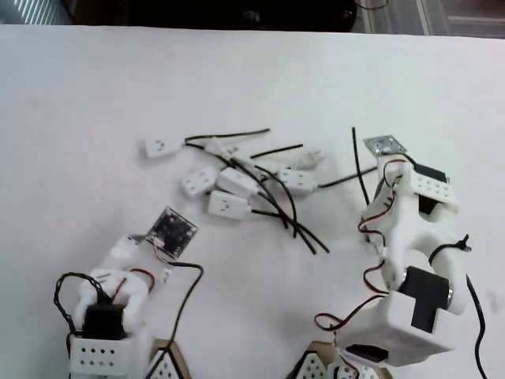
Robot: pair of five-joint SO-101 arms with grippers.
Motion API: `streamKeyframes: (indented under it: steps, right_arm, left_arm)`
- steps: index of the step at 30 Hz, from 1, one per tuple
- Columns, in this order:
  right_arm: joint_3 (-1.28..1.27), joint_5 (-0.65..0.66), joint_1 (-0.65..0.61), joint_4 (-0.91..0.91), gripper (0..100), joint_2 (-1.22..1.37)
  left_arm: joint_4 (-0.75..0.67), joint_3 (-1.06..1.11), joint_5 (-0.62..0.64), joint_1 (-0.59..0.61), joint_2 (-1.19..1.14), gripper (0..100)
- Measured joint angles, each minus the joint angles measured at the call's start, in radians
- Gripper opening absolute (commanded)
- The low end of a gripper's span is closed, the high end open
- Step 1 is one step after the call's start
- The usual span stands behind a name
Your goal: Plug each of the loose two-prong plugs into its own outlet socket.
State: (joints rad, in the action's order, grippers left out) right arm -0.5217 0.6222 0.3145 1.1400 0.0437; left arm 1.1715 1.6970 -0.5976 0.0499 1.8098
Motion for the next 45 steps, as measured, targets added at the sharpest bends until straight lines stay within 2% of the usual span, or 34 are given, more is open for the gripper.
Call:
streamKeyframes:
  steps: [16,26,28,34,39,45]
  right_arm:
    - [0.0,-0.098,0.017,0.072,13.1,-0.061]
    - [0.012,-0.104,0.034,-0.018,13.0,0.08]
    - [0.017,-0.141,0.026,-0.018,12.6,0.084]
    - [0.018,-0.183,-0.009,-0.026,2.5,0.091]
    - [0.037,-0.181,-0.025,0.023,13.8,0.094]
    - [0.137,-0.186,-0.032,0.173,14.8,0.094]
  left_arm:
    - [0.0,0.0,0.0,0.0,0.0,2]
    - [0.0,0.0,0.0,0.0,0.0,2]
    - [0.0,0.0,0.0,0.0,0.0,2]
    - [0.0,0.0,0.0,0.0,0.0,2]
    - [0.0,0.0,0.0,0.0,0.0,2]
    - [0.0,0.0,0.0,0.0,0.0,2]
